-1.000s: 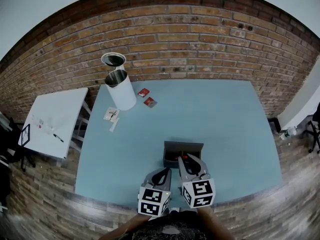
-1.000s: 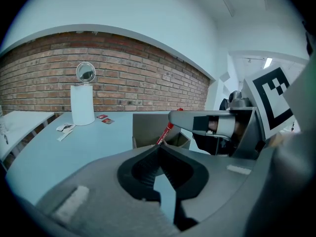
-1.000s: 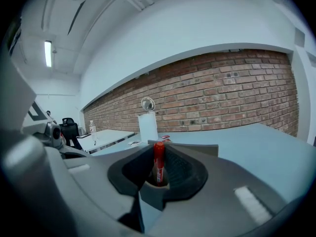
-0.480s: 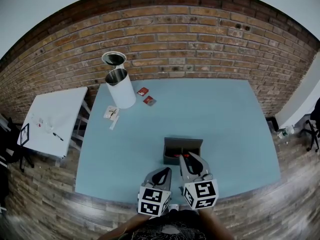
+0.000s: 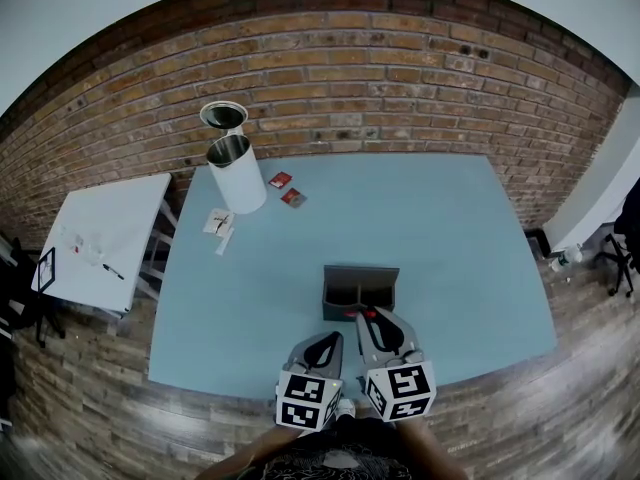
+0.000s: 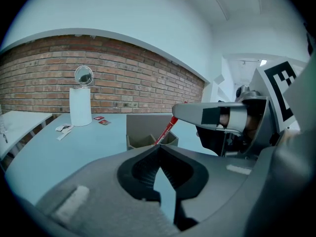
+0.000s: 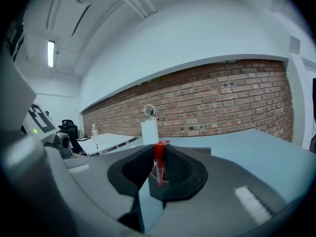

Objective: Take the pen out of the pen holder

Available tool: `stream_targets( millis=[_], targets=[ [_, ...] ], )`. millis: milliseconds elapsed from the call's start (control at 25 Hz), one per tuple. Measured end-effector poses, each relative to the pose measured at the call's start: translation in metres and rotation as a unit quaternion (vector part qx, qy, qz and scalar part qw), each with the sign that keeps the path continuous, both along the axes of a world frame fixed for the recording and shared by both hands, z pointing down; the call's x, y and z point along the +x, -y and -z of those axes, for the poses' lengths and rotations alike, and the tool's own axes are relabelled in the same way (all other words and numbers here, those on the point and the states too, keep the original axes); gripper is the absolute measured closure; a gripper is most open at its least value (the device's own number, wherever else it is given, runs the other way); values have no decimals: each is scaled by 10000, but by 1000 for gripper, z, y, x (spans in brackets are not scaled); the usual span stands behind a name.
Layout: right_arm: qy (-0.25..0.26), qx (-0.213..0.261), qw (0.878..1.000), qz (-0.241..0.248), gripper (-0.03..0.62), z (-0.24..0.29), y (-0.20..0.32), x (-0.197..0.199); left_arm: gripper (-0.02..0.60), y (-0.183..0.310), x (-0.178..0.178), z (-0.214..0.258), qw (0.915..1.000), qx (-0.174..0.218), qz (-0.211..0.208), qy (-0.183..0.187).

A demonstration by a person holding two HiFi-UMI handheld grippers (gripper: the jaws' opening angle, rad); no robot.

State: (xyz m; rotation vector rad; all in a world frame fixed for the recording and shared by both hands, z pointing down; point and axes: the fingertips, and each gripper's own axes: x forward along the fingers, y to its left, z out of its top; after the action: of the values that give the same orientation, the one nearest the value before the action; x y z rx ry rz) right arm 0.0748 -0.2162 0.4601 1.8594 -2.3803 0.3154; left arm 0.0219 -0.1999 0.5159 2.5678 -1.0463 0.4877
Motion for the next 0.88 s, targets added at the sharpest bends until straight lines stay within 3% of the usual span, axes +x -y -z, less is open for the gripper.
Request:
stream_targets(
  millis=[880],
  targets=[
    [-169, -237, 9995, 145, 531, -12, -49, -21, 588, -29, -14, 21, 9994, 216, 150, -212]
  ],
)
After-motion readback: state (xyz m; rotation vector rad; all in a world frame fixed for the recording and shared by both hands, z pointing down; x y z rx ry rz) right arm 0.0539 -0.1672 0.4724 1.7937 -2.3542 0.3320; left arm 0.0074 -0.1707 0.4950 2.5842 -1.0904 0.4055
